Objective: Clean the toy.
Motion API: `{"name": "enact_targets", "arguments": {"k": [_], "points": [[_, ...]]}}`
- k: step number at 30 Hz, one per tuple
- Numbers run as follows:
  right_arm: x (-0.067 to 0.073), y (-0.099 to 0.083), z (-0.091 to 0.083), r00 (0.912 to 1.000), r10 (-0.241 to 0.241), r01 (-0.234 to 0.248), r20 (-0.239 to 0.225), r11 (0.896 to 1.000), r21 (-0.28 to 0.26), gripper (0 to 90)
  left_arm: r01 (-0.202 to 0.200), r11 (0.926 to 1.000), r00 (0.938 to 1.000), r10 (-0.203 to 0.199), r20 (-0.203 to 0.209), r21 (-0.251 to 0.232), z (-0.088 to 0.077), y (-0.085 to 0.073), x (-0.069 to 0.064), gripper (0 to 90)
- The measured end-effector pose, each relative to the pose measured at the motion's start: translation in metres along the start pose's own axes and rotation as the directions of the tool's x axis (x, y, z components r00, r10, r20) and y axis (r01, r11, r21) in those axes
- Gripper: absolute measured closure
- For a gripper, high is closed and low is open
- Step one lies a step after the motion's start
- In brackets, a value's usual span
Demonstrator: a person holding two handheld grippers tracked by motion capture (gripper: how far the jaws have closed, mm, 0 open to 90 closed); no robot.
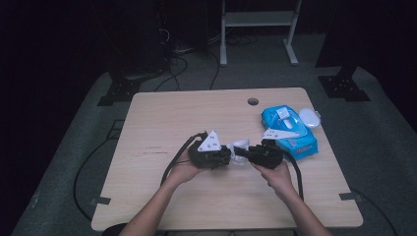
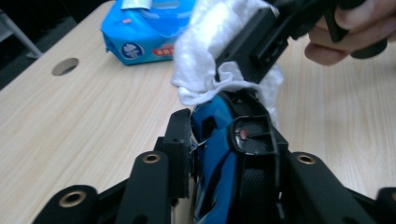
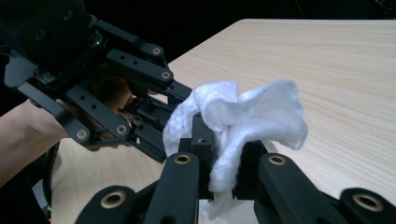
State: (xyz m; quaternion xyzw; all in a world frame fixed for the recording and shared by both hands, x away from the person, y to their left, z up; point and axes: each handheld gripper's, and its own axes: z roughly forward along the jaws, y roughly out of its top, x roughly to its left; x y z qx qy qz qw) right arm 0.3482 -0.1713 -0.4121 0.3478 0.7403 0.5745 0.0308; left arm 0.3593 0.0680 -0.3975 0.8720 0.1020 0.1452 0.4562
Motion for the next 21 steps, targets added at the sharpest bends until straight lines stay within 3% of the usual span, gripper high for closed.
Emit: {"name": "enact_targets", "arguments": {"k": [5, 7, 11, 16, 21], "points": [[-0.002, 0.000, -0.003, 1.0000, 0.002, -0.002, 0.006, 1.000, -0.006, 81.5, 0.058, 0.9966, 0.9982, -0.057, 0.016, -0.059, -0.001, -0.004, 0.003, 65.5], [-0.003, 0.000, -0.005, 1.0000, 0.009, -0.009, 0.003, 1.000, -0.011, 81.5, 0.098, 0.9902, 0.9946, -0.095, 0.042, -0.099, 0.000, -0.005, 0.004, 65.6], [-0.006, -0.001, -0.011, 0.9993, 0.033, -0.033, -0.017, 0.999, -0.019, 81.5, 0.136, 0.9815, 0.9883, -0.124, 0.089, -0.135, 0.003, -0.002, 0.004, 65.6], [-0.009, -0.004, -0.016, 0.9985, 0.049, -0.050, -0.024, 0.999, -0.022, 81.5, 0.125, 0.9845, 0.9884, -0.113, 0.102, -0.122, 0.004, -0.002, 0.004, 65.6], [-0.006, -0.003, -0.012, 0.9999, 0.010, -0.010, 0.010, 1.000, -0.004, 81.5, 0.120, 0.9869, 0.9905, -0.111, 0.081, -0.109, 0.002, -0.008, 0.005, 65.7]]}}
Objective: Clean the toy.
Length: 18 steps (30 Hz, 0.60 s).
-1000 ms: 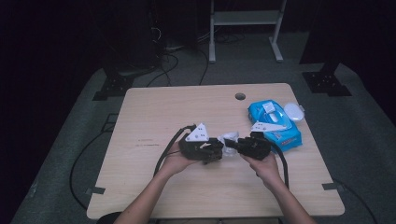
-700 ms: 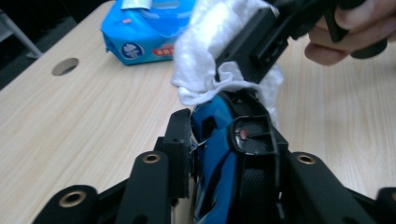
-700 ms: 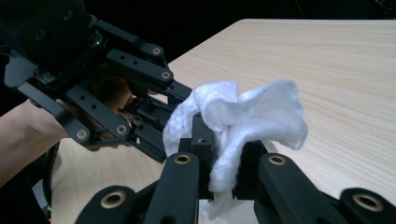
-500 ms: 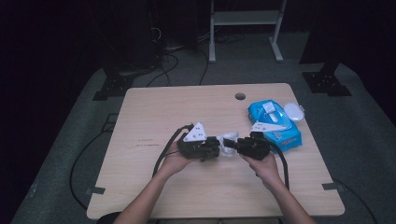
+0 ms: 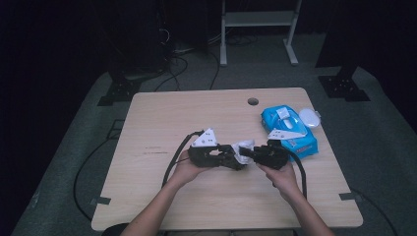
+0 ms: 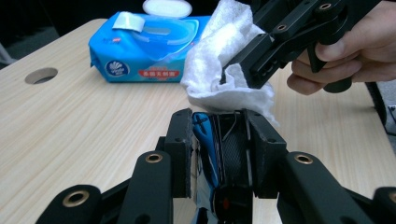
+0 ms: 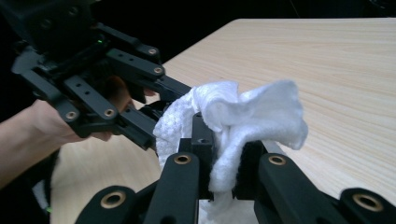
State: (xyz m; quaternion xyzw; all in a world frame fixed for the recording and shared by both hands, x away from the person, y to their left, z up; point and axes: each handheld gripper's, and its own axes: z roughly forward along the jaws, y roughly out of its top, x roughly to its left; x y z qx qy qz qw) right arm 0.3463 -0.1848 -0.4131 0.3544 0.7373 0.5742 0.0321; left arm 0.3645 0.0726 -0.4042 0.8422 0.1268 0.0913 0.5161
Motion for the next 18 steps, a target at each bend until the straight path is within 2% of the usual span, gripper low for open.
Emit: {"name": "enact_targets", "arguments": {"k": [6, 13, 18], "points": [[-0.006, -0.003, 0.009, 0.9987, -0.009, 0.007, 0.050, 1.000, 0.029, 81.5, 0.028, 0.9995, 0.9994, -0.029, -0.019, -0.009, -0.003, -0.010, 0.006, 65.9], [-0.012, -0.005, 0.013, 0.9901, -0.054, 0.045, 0.130, 0.996, 0.077, 81.4, 0.038, 0.9987, 0.9989, -0.037, -0.027, 0.033, 0.001, -0.024, 0.009, 65.9], [-0.015, -0.006, 0.012, 0.9839, -0.072, 0.056, 0.164, 0.994, 0.099, 81.4, 0.040, 0.9972, 0.9991, -0.039, -0.020, 0.063, 0.006, -0.031, 0.012, 65.9]]}}
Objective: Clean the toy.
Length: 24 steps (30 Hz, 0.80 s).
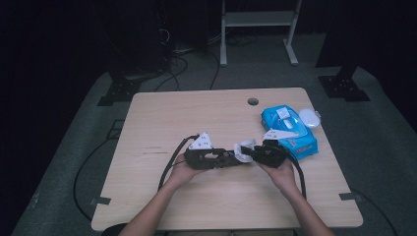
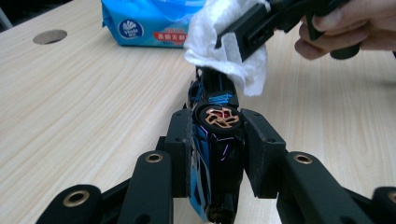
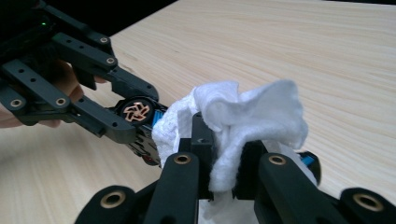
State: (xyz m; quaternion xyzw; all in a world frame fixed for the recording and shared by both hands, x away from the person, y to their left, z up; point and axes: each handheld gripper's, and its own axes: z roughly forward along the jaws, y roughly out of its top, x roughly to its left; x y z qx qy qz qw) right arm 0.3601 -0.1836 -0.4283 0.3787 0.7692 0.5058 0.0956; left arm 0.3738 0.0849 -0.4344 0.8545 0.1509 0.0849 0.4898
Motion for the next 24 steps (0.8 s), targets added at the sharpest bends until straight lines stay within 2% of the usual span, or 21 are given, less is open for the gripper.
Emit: {"name": "enact_targets", "arguments": {"k": [5, 8, 12, 18, 21, 24], "points": [[-0.004, -0.001, -0.001, 0.9983, -0.023, 0.022, 0.053, 1.000, 0.017, 81.4, 0.009, 0.9997, 0.9999, -0.009, 0.004, 0.024, 0.004, -0.007, 0.003, 65.9], [-0.007, -0.003, -0.002, 0.9981, -0.011, 0.010, 0.061, 1.000, 0.018, 81.4, 0.007, 0.9988, 1.0000, -0.008, 0.005, 0.048, 0.007, -0.011, 0.004, 65.9], [-0.006, -0.004, -0.001, 0.9982, -0.012, 0.011, 0.059, 1.000, 0.022, 81.4, 0.011, 0.9988, 0.9999, -0.011, 0.008, 0.047, 0.008, -0.012, 0.004, 65.8], [0.002, -0.004, 0.004, 0.9992, -0.024, 0.023, 0.033, 0.999, 0.032, 81.4, 0.018, 0.9986, 0.9998, -0.018, 0.009, 0.050, 0.009, -0.011, 0.005, 64.5], [0.009, -0.005, 0.008, 0.9991, -0.036, 0.035, 0.022, 0.999, 0.037, 81.3, 0.023, 0.9976, 0.9997, -0.023, 0.000, 0.065, 0.012, -0.009, 0.004, 63.1], [0.014, -0.005, 0.012, 0.9990, -0.044, 0.043, 0.002, 0.998, 0.039, 81.3, -0.002, 0.9948, 1.0000, 0.003, -0.008, 0.102, 0.019, -0.009, 0.002, 62.1]]}}
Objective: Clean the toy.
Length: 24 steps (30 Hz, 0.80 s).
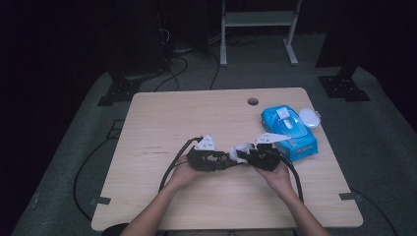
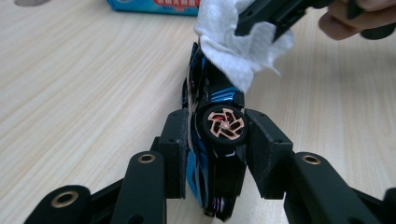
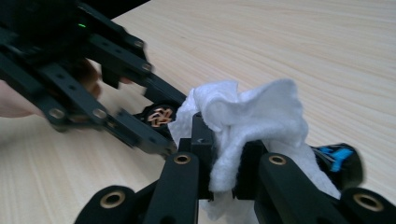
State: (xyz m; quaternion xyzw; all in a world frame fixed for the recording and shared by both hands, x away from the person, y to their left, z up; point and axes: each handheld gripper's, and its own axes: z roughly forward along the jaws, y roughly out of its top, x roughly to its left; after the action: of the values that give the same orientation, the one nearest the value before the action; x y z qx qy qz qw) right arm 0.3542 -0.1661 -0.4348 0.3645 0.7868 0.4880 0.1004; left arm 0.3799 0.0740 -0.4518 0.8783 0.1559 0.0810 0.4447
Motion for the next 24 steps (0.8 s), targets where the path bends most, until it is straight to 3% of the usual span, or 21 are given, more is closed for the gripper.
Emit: {"name": "enact_targets", "arguments": {"k": [6, 14, 24], "points": [[0.003, 0.001, 0.001, 0.9994, -0.033, 0.033, 0.008, 0.999, 0.011, 81.1, -0.021, 0.9997, 0.9997, 0.022, -0.009, 0.011, -0.001, 0.001, 0.000, 65.1], [-0.013, -0.001, -0.010, 0.9988, 0.012, -0.012, 0.047, 1.000, -0.008, 81.1, -0.030, 0.9994, 0.9993, 0.030, -0.020, 0.017, -0.005, -0.001, 0.002, 65.3], [-0.015, -0.001, -0.011, 0.9988, 0.020, -0.020, 0.045, 1.000, -0.007, 81.1, -0.034, 0.9993, 0.9992, 0.034, -0.019, 0.016, -0.009, -0.004, 0.005, 65.3]]}}
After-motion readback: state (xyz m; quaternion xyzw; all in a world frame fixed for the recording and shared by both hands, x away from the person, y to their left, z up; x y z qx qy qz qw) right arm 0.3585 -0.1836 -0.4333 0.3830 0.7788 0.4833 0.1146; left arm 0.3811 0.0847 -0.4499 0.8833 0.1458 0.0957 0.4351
